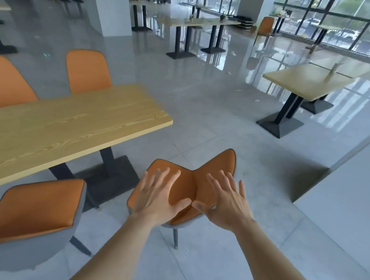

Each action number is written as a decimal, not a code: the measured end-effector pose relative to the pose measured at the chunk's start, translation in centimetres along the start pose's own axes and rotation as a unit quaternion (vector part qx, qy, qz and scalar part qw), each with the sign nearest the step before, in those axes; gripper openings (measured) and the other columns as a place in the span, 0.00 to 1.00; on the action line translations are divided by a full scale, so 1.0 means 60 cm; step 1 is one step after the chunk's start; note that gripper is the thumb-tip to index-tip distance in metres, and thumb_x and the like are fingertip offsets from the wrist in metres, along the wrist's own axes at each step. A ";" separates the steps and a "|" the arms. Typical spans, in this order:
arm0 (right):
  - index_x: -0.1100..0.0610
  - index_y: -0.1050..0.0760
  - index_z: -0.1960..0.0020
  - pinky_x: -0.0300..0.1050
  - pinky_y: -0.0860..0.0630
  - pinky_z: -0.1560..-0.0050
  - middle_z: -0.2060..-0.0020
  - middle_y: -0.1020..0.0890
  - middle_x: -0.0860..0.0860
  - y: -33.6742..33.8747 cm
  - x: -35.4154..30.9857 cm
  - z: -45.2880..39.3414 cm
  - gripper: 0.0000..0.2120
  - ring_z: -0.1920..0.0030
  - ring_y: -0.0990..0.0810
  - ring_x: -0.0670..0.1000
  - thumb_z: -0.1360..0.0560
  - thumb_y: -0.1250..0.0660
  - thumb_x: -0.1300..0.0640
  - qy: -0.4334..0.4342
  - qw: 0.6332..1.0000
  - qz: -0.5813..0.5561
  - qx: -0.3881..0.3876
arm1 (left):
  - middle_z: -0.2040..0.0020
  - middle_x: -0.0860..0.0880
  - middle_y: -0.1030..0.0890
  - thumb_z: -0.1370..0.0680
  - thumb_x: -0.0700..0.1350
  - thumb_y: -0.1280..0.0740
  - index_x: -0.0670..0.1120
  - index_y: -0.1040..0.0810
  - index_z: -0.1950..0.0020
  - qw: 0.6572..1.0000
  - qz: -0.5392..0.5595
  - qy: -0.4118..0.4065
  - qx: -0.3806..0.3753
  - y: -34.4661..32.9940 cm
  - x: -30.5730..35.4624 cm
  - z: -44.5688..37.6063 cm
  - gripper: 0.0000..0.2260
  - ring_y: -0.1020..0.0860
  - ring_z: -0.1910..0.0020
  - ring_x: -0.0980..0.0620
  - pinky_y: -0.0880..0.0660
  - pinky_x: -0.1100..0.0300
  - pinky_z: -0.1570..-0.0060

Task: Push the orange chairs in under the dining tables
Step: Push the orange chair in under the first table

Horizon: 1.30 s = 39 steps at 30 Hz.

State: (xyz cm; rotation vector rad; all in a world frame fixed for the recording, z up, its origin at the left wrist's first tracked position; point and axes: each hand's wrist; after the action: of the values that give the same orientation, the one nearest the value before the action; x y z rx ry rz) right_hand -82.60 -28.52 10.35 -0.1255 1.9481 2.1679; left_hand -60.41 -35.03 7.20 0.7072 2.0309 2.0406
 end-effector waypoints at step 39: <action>0.45 0.48 0.18 0.60 0.53 0.19 0.18 0.47 0.51 -0.057 0.460 -0.557 0.52 0.18 0.54 0.56 0.33 0.40 0.18 0.468 0.853 0.078 -0.218 | 0.19 0.59 0.42 0.25 0.79 0.53 0.64 0.49 0.19 0.861 0.132 0.491 0.002 -0.340 0.440 -0.323 0.37 0.44 0.20 0.53 0.43 0.50 0.21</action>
State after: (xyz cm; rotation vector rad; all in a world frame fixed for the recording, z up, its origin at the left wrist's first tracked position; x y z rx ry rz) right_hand -111.50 -58.30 -2.70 -1.3719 1.7814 2.9544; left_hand -96.23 -39.47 -6.45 -0.1721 2.4727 2.9536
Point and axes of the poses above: each hand's wrist, its own z-axis away from the middle knuckle, its own y-axis out of the back of the hand, x = y × z
